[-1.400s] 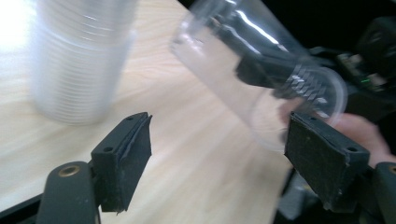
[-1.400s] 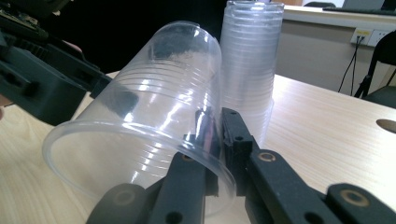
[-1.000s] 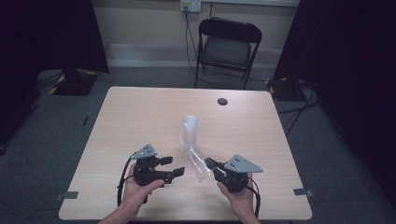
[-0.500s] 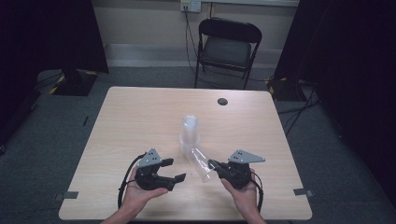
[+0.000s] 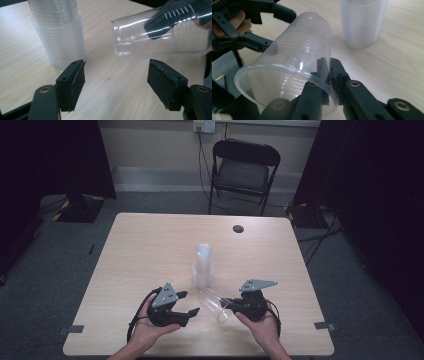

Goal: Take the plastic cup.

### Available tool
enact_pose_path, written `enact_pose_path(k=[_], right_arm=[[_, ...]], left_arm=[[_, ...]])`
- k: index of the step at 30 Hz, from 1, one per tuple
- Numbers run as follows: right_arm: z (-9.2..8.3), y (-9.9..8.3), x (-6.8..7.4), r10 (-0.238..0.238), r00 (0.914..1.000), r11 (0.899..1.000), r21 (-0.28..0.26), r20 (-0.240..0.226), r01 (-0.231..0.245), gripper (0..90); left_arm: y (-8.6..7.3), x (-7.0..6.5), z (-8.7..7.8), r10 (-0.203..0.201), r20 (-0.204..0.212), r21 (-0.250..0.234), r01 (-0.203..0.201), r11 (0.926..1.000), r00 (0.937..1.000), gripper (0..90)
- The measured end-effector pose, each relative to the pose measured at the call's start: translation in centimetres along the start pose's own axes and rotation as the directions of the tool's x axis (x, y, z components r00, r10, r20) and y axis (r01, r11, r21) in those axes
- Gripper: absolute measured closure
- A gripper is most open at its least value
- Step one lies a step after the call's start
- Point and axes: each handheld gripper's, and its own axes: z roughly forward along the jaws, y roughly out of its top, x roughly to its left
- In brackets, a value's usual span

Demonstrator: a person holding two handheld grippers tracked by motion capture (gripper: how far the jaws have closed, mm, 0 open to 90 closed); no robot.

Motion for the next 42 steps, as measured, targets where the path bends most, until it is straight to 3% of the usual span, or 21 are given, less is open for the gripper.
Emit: enact_pose_path(k=[7,8,13,14,15,21,27,30,31,32,34,35,36,37,39,41,42], right_arm=[[0.6,0.0,0.1,-0.008,0.9990,0.997,0.075,-0.045,0.011,87.8],[0.7,-0.1,0.1,-0.004,0.9986,0.997,0.081,-0.053,0.009,87.8],[1.0,-0.1,0.1,0.002,0.9976,0.994,0.111,-0.069,0.005,88.0],[1.0,-0.1,0.1,0.005,0.9973,0.993,0.118,-0.074,0.004,88.0],[1.1,-0.1,0.1,0.011,0.9968,0.992,0.126,-0.079,-0.001,88.0],[1.8,-0.1,0.4,0.020,0.9951,0.984,0.177,-0.097,-0.002,87.9],[2.5,-0.4,0.6,0.024,0.9929,0.975,0.220,-0.116,0.003,87.1],[2.9,-0.4,0.8,0.027,0.9925,0.972,0.233,-0.119,0.001,87.1],[2.9,-0.4,0.8,0.028,0.9923,0.972,0.234,-0.120,0.000,87.1],[3.0,-0.4,0.8,0.030,0.9921,0.972,0.233,-0.122,-0.001,87.1],[3.1,-0.4,0.8,0.033,0.9921,0.972,0.235,-0.121,-0.004,86.9],[3.1,-0.4,0.9,0.036,0.9920,0.972,0.236,-0.121,-0.007,86.8],[3.2,-0.4,0.9,0.038,0.9916,0.972,0.235,-0.123,-0.008,86.8],[3.2,-0.4,0.9,0.042,0.9915,0.972,0.234,-0.123,-0.012,86.8],[3.4,-0.4,1.0,0.047,0.9910,0.971,0.238,-0.125,-0.016,86.9],[3.5,-0.4,1.1,0.058,0.9899,0.970,0.240,-0.129,-0.026,86.9],[3.6,-0.4,1.2,0.059,0.9901,0.970,0.244,-0.127,-0.026,86.8]], left_arm=[[0.1,-1.4,0.4,0.105,0.036,0.035,-0.106,0.9937,0.9938,23.5],[0.0,-1.6,0.5,0.100,0.036,0.035,-0.101,0.9942,0.9943,19.9],[0.0,-2.1,0.7,0.179,0.048,0.037,-0.180,0.9829,0.9827,18.3],[0.0,-2.2,0.7,0.180,0.052,0.034,-0.182,0.9828,0.9823,18.3],[0.0,-2.2,0.7,0.205,0.057,0.045,-0.207,0.9773,0.9772,18.4],[-0.2,-2.8,1.4,0.258,0.080,0.076,-0.264,0.9615,0.9628,18.0],[-0.6,-3.4,2.1,0.334,0.094,0.141,-0.345,0.9279,0.9378,15.0],[-0.7,-3.6,2.3,0.349,0.095,0.142,-0.360,0.9222,0.9323,14.5],[-0.7,-3.6,2.3,0.362,0.100,0.146,-0.373,0.9162,0.9270,14.3],[-0.8,-3.7,2.4,0.361,0.093,0.133,-0.371,0.9190,0.9279,14.3],[-0.7,-3.8,2.4,0.384,0.107,0.144,-0.397,0.9066,0.9170,14.6],[-0.7,-3.9,2.4,0.391,0.105,0.142,-0.403,0.9042,0.9144,15.2],[-0.8,-4.1,2.6,0.389,0.103,0.131,-0.400,0.9072,0.9156,15.6],[-0.7,-4.2,2.6,0.410,0.117,0.138,-0.424,0.8953,0.9046,15.7],[-0.7,-4.7,2.8,0.404,0.118,0.122,-0.417,0.9006,0.9071,17.9],[-0.6,-4.9,2.9,0.425,0.124,0.133,-0.439,0.8885,0.8968,18.0],[-0.6,-5.0,3.1,0.419,0.126,0.126,-0.433,0.8924,0.8993,18.6]])
